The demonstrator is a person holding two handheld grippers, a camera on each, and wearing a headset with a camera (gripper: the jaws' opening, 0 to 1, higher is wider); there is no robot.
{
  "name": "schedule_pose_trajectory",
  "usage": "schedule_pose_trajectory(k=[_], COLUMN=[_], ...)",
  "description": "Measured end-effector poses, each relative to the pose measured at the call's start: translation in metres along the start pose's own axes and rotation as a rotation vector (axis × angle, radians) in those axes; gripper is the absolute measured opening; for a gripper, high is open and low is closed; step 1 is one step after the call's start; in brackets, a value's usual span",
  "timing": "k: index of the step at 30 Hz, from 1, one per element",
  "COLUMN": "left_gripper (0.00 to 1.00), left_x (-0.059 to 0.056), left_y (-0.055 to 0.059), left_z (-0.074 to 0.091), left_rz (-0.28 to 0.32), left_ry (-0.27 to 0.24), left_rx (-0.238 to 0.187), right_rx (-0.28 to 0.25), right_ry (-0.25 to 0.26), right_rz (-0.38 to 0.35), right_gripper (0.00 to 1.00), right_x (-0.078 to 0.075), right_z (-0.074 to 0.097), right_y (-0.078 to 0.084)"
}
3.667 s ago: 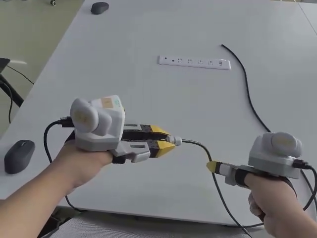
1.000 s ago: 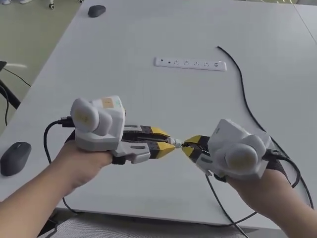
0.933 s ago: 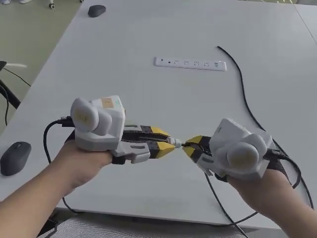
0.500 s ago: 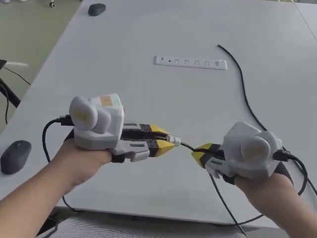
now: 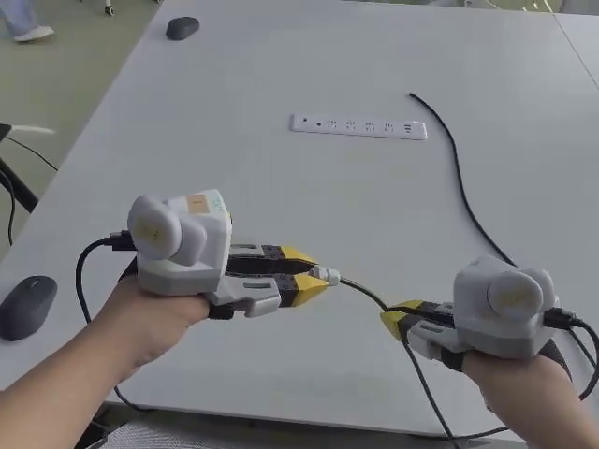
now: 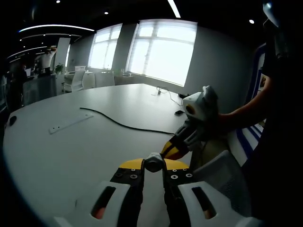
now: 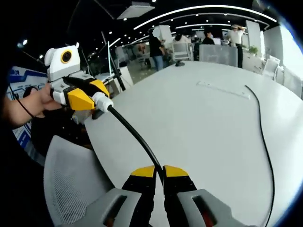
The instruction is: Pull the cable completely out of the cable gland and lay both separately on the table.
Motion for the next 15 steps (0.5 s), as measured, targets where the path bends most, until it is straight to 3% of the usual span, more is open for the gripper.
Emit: schedule_pose_trajectory(k=[15], left_gripper=[0.15], left_x=[-0.0004], left_y=[0.0011], left_z=[0.0006], left_rz=[0.008], left_ry=[-0.014], left_rx=[0.012], right_rx=[0.006], right_ry=[-0.001], right_rz=[0.041], right_gripper=[0.00], right_x=[-0.0101], right_z=[0.0015], right_y=[0.0088])
Point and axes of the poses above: the centre of the closed fingertips' face, and the gripper's own axes: z roughly backward along the fingers, x roughly to its left, y roughly out of its underside, the point moved 9 cm from there along z, roughly backward along the fingers, and after that the axes turned 8 degrees about -z, right-handed, at the moved point
